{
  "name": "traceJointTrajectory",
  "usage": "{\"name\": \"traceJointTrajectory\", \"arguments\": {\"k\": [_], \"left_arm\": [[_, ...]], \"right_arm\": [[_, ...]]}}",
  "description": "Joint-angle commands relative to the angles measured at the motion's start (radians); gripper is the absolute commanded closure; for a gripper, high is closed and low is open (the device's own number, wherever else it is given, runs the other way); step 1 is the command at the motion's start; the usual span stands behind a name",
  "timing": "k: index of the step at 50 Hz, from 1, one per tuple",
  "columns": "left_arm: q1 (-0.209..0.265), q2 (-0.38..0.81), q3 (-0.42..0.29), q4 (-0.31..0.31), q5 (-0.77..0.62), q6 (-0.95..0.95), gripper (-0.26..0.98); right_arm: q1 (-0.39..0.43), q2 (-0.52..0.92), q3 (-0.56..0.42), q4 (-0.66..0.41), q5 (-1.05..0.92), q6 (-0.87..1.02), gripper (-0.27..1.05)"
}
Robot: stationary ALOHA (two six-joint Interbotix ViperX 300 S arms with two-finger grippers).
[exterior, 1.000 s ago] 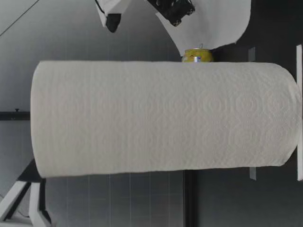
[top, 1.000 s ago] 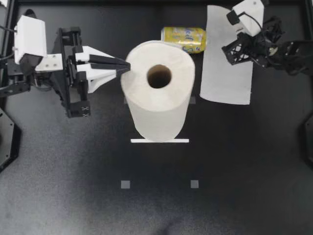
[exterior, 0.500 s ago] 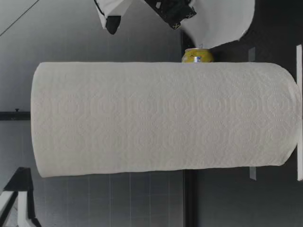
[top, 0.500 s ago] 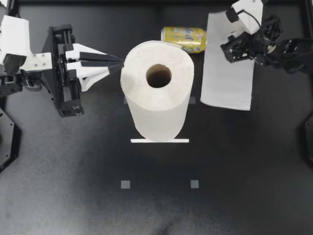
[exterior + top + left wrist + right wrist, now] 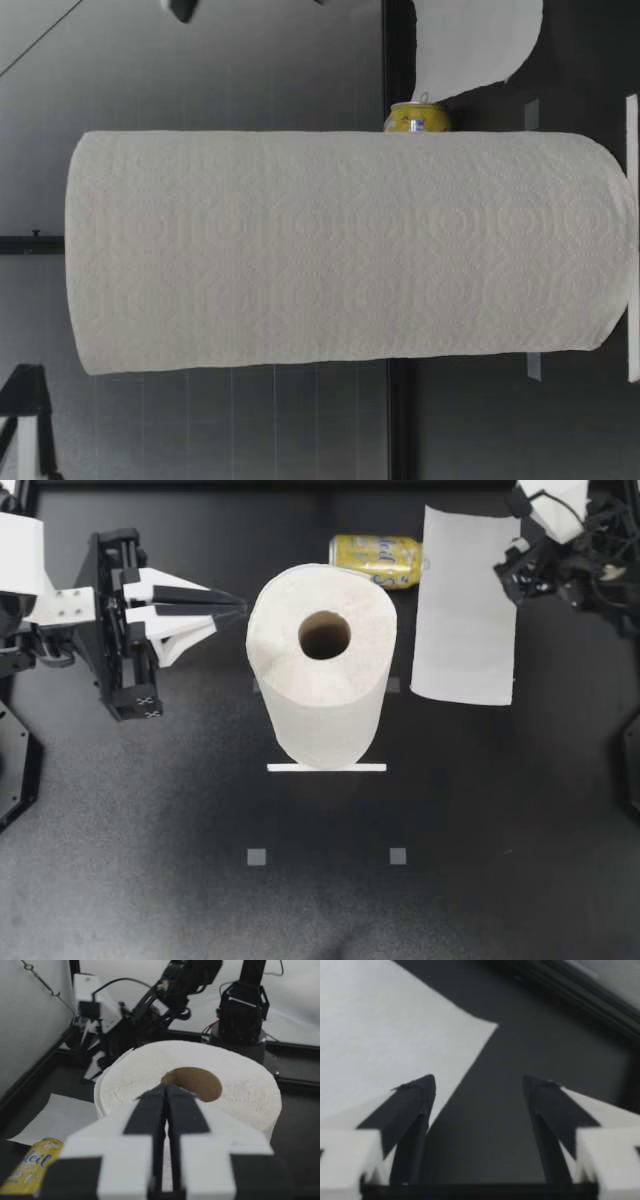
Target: Pick up a piece of paper towel and place it on the spilled liquid.
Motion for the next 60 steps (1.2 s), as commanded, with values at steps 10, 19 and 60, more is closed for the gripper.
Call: {"name": "traceJointTrajectory", "arguments": {"k": [10,19,60], "left_arm": [[-0.035,-0.035,-0.009,0.002,0.006,-0.002,0.62],[-0.054,-0.061,0.005,0.002,0.014,-0.003,0.62],[-0.091,-0.084,-0.006,0.003,0.006,-0.003,0.62]], "right_arm": [[0.249,-0.245,0.003,0.233,0.000,-0.140,0.11],[0.408,-0.373,0.012,0.267,-0.089,-0.138,0.11],[0.446,-0.502,-0.086,0.252,-0.861,-0.273,0.33]]}}
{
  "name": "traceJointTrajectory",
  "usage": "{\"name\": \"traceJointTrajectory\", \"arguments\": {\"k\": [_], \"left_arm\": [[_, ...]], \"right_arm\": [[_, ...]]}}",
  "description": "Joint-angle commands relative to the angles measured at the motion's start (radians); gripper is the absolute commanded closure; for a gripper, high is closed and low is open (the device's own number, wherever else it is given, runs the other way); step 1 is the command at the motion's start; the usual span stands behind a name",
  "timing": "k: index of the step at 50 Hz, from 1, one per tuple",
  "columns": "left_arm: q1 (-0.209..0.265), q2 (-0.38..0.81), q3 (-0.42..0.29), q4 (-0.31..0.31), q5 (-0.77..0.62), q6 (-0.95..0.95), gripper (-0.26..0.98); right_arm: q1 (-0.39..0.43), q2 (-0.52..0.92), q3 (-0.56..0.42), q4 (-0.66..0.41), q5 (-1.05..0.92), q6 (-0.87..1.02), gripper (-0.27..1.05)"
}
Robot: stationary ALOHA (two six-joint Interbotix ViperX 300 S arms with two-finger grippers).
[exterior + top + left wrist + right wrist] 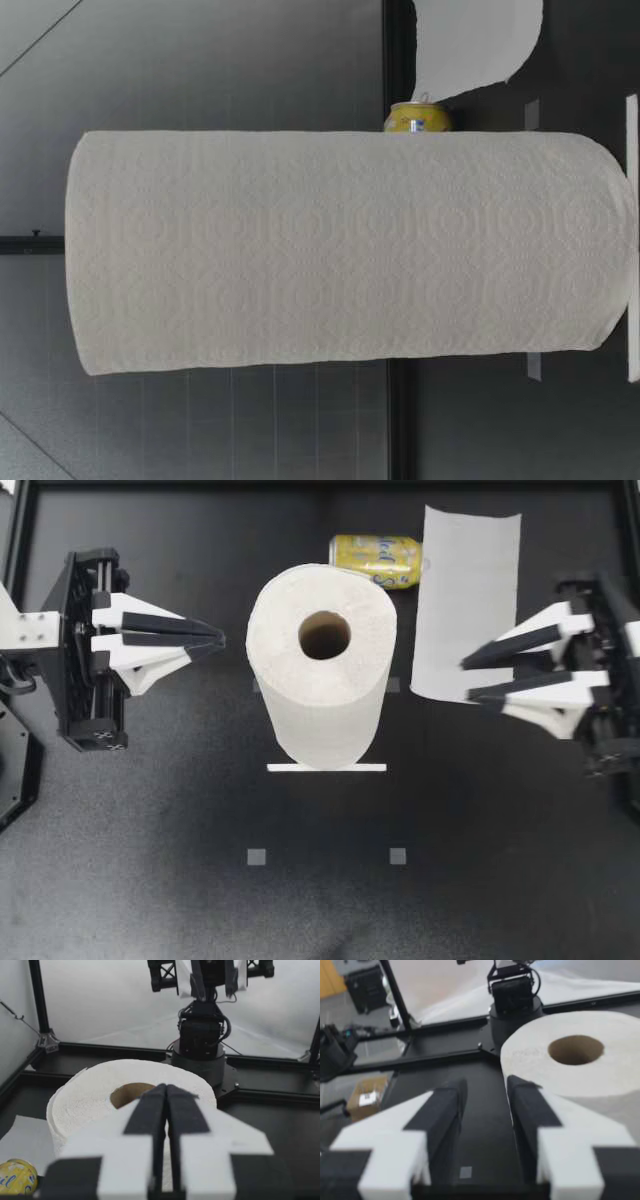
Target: Pick up a piece of paper towel and place it on the spilled liquid.
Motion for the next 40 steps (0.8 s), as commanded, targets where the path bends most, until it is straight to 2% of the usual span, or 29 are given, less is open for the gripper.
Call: {"name": "traceJointTrajectory", "arguments": {"k": [1,40], "left_arm": [[-0.003,-0.003,-0.023,0.002,-0.009,-0.002,0.62],[-0.003,0.011,0.003,0.002,-0.098,0.006,0.62]], "right_arm": [[0.005,0.026,-0.040,0.002,-0.014,-0.011,0.33],[0.005,-0.029,-0.015,0.002,-0.003,-0.017,0.33]]}}
